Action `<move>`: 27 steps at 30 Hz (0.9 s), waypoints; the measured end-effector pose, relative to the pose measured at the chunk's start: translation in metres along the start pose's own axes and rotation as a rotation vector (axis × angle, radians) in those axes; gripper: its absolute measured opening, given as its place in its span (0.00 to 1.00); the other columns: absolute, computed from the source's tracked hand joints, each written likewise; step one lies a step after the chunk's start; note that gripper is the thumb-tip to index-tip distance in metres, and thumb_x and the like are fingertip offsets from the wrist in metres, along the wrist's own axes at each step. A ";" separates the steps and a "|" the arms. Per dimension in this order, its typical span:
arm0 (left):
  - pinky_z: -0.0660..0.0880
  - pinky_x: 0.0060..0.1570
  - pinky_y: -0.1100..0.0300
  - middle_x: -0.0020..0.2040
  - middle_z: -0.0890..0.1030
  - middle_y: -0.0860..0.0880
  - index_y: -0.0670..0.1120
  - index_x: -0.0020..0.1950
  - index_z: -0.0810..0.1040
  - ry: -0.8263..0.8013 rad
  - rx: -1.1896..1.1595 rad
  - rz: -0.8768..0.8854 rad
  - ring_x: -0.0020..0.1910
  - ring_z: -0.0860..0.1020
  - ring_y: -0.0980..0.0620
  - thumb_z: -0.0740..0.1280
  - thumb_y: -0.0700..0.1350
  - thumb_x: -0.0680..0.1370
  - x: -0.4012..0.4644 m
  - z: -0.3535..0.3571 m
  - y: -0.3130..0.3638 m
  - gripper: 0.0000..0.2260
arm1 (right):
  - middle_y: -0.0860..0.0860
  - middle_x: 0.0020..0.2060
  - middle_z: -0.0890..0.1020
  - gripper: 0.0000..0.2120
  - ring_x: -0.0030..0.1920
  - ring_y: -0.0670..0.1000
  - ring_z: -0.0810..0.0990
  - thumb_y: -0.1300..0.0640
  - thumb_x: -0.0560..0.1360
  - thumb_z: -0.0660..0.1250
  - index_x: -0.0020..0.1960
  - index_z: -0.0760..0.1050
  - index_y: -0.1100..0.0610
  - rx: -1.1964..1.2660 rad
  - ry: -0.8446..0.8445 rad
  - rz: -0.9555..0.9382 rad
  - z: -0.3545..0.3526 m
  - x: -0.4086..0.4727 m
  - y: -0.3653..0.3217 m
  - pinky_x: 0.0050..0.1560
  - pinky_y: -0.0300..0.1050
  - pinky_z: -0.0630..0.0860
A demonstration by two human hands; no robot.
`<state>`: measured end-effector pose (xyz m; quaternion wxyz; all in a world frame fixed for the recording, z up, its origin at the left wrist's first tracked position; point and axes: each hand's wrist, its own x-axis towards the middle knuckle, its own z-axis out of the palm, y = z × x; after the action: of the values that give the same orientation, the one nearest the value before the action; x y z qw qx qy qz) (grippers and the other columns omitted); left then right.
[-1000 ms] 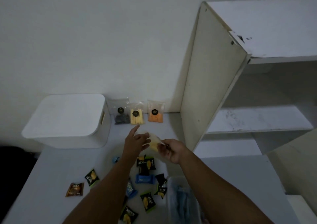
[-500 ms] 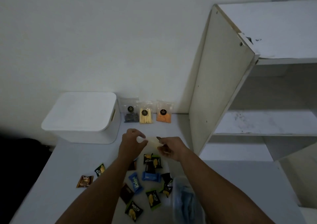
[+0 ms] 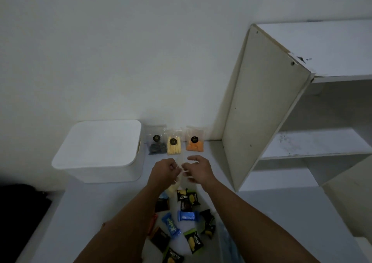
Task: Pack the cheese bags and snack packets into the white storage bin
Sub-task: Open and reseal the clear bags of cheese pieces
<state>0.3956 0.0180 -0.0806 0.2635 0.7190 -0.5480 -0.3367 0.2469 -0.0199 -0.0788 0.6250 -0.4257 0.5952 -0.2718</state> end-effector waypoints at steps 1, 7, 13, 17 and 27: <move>0.84 0.34 0.53 0.35 0.82 0.47 0.45 0.41 0.78 -0.006 -0.026 -0.004 0.31 0.84 0.51 0.71 0.43 0.78 -0.002 -0.004 -0.001 0.07 | 0.59 0.45 0.86 0.15 0.38 0.53 0.85 0.61 0.73 0.73 0.58 0.77 0.54 -0.058 0.017 -0.017 0.005 -0.002 -0.002 0.41 0.48 0.81; 0.80 0.39 0.46 0.33 0.80 0.43 0.42 0.40 0.71 0.161 -0.074 -0.042 0.31 0.83 0.48 0.66 0.48 0.76 -0.015 -0.029 -0.016 0.10 | 0.54 0.37 0.82 0.12 0.37 0.55 0.84 0.63 0.72 0.68 0.44 0.71 0.46 -0.319 0.250 -0.236 0.021 -0.014 0.003 0.40 0.54 0.82; 0.79 0.37 0.53 0.39 0.82 0.37 0.46 0.39 0.68 0.101 -0.205 -0.079 0.30 0.84 0.49 0.65 0.44 0.77 -0.023 -0.052 -0.024 0.09 | 0.47 0.42 0.78 0.13 0.42 0.48 0.76 0.66 0.75 0.64 0.40 0.71 0.49 -0.517 0.412 -0.549 0.046 -0.034 0.014 0.43 0.47 0.74; 0.83 0.43 0.45 0.39 0.83 0.33 0.43 0.41 0.70 -0.012 -0.336 -0.089 0.31 0.85 0.46 0.66 0.40 0.75 -0.029 -0.062 -0.025 0.06 | 0.49 0.57 0.80 0.17 0.57 0.49 0.79 0.67 0.78 0.61 0.51 0.84 0.50 -0.613 0.381 -0.475 0.054 -0.041 0.011 0.57 0.44 0.75; 0.74 0.49 0.61 0.53 0.82 0.49 0.46 0.60 0.78 0.037 -0.204 0.165 0.51 0.80 0.51 0.67 0.43 0.80 -0.036 -0.110 -0.043 0.08 | 0.49 0.56 0.85 0.18 0.57 0.48 0.82 0.69 0.77 0.61 0.56 0.85 0.53 -0.727 0.197 -0.506 0.069 -0.056 -0.019 0.59 0.42 0.77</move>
<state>0.5004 0.0650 -0.0355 0.3719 0.6471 -0.5632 -0.3545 0.3096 0.0326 -0.0382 0.2893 -0.7215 0.5861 -0.2285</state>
